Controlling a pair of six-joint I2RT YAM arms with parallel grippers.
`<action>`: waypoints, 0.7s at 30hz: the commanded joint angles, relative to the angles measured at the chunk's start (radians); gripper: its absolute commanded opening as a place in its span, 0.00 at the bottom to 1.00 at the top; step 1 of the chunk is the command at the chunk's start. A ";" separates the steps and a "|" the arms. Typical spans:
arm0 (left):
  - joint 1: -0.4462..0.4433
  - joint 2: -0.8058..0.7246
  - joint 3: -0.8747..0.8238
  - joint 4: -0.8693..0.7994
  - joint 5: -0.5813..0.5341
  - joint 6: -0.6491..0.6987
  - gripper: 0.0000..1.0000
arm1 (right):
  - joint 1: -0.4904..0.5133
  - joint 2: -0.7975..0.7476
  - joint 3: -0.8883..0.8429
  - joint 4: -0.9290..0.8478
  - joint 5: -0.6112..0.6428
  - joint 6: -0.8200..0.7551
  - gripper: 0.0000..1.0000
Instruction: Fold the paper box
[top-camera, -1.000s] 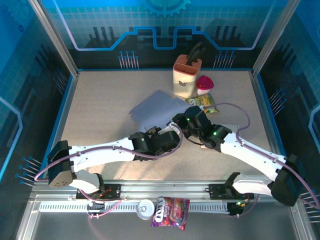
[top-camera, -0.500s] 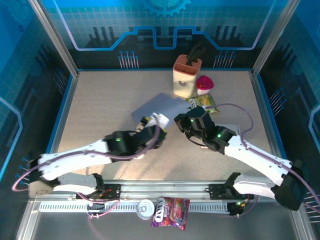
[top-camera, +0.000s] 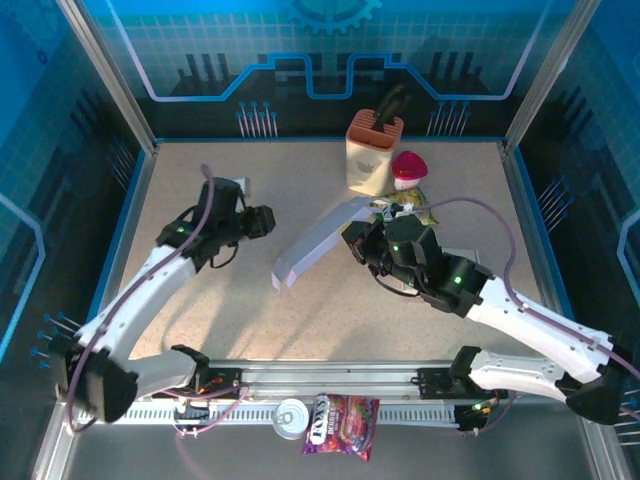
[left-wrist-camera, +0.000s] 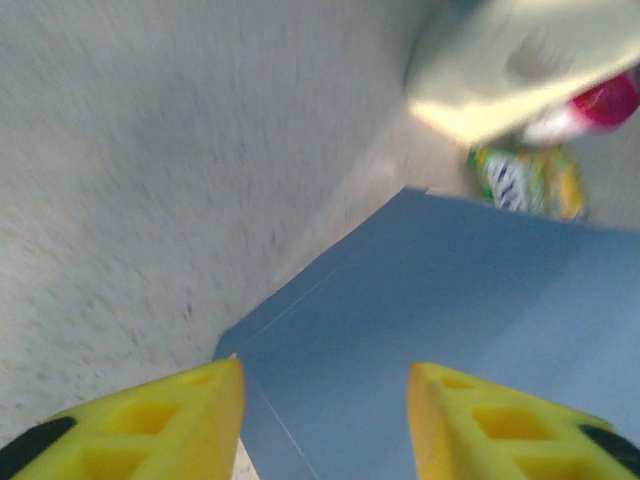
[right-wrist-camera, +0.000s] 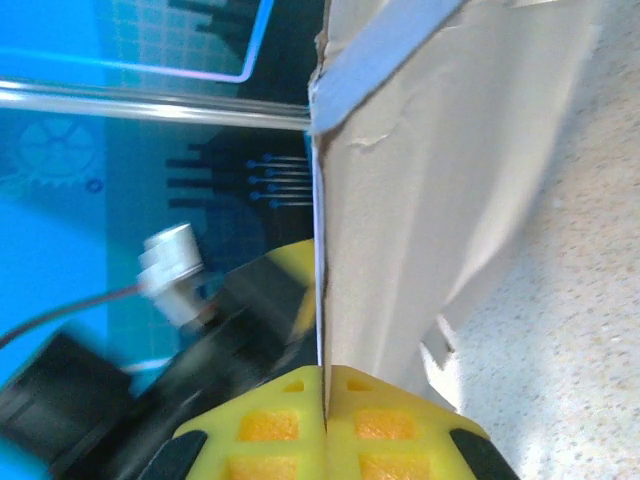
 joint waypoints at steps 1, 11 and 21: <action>0.008 0.001 -0.035 0.081 0.211 -0.063 0.45 | 0.049 -0.030 0.069 -0.061 0.114 0.001 0.00; 0.041 -0.085 -0.066 -0.007 0.126 -0.037 0.47 | -0.054 0.114 -0.002 0.241 0.063 0.021 0.00; 0.035 -0.257 -0.239 -0.010 0.091 -0.004 0.39 | -0.158 0.258 -0.133 0.519 -0.060 0.015 0.00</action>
